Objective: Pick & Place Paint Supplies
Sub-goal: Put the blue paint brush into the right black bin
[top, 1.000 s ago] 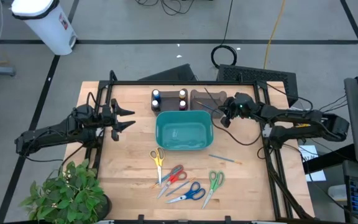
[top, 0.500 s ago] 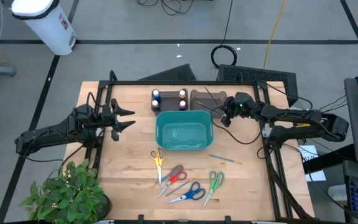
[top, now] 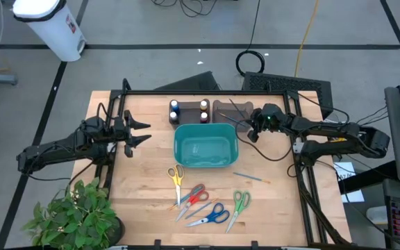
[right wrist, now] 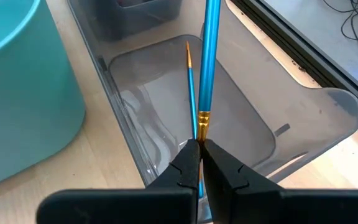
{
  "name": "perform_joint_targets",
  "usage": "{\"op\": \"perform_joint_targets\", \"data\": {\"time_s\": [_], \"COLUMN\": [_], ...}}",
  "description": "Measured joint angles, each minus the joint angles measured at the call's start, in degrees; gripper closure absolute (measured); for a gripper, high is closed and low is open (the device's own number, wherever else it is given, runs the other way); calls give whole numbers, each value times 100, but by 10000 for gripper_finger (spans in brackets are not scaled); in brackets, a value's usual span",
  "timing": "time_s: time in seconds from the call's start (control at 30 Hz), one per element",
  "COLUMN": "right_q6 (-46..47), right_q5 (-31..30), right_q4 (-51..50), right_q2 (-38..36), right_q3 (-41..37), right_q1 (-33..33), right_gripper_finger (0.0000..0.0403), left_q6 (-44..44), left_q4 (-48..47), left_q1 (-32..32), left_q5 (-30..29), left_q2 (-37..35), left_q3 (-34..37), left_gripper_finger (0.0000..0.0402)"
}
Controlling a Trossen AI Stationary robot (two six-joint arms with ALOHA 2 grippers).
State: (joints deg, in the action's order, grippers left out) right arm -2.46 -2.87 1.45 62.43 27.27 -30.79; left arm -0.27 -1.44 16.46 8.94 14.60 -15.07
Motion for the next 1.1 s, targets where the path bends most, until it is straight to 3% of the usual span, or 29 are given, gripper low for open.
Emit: {"op": "perform_joint_targets", "data": {"time_s": [0.7,1.1], "right_q6": [4,7], "right_q5": [-2,-4], "right_q4": [2,63], "right_q2": [-2,-2], "right_q3": [0,0], "right_q1": [0,2], "right_gripper_finger": [392,357], "left_q6": [0,0], "left_q4": [0,-1], "left_q1": [-1,1], "left_q5": [0,0], "left_q2": [0,0], "left_q3": [0,0], "left_gripper_finger": [194,195]}}
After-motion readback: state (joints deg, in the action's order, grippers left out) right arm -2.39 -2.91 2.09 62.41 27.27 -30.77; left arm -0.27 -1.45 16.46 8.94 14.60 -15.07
